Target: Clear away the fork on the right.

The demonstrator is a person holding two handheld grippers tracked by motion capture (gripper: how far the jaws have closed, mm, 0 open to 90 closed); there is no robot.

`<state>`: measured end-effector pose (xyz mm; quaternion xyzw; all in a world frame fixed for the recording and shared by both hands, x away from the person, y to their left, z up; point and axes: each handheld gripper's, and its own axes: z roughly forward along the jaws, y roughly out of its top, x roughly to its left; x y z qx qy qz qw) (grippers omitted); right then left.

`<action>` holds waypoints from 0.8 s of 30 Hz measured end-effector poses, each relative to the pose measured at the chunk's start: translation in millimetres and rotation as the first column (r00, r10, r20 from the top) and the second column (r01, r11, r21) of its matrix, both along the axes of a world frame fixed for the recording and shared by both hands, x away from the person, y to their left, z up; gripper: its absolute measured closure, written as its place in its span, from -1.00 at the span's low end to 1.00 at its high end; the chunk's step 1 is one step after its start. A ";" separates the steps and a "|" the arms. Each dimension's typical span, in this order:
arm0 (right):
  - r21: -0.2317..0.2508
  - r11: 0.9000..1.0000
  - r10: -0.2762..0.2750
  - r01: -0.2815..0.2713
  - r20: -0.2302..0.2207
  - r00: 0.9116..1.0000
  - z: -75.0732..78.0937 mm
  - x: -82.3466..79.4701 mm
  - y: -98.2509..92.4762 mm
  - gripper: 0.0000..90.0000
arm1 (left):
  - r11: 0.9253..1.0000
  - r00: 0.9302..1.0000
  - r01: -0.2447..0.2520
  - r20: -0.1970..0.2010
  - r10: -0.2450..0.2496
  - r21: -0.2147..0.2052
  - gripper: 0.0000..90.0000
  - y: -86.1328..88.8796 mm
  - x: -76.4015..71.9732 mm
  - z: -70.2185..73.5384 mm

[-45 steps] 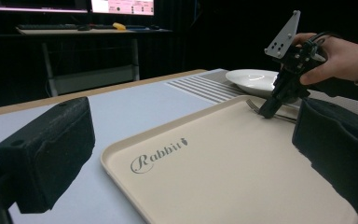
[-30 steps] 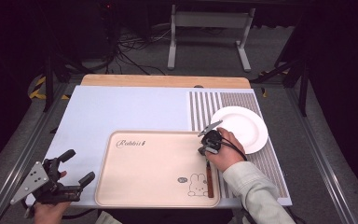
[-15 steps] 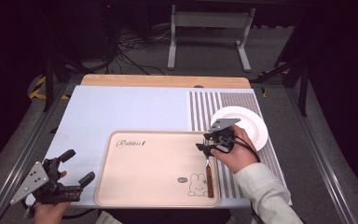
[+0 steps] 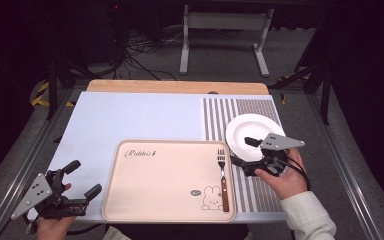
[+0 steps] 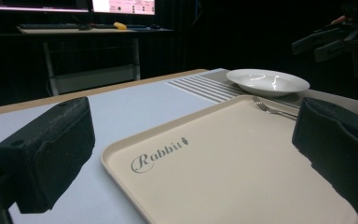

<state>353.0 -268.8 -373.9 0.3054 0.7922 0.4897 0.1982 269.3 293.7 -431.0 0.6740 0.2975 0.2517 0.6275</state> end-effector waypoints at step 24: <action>0.188 0.982 -0.047 0.013 0.178 0.983 -60.5 -41.7 -93.4 -0.65 | 1.000 1.000 -0.005 0.000 0.005 -0.009 -1.00 0.9 0.1 -0.4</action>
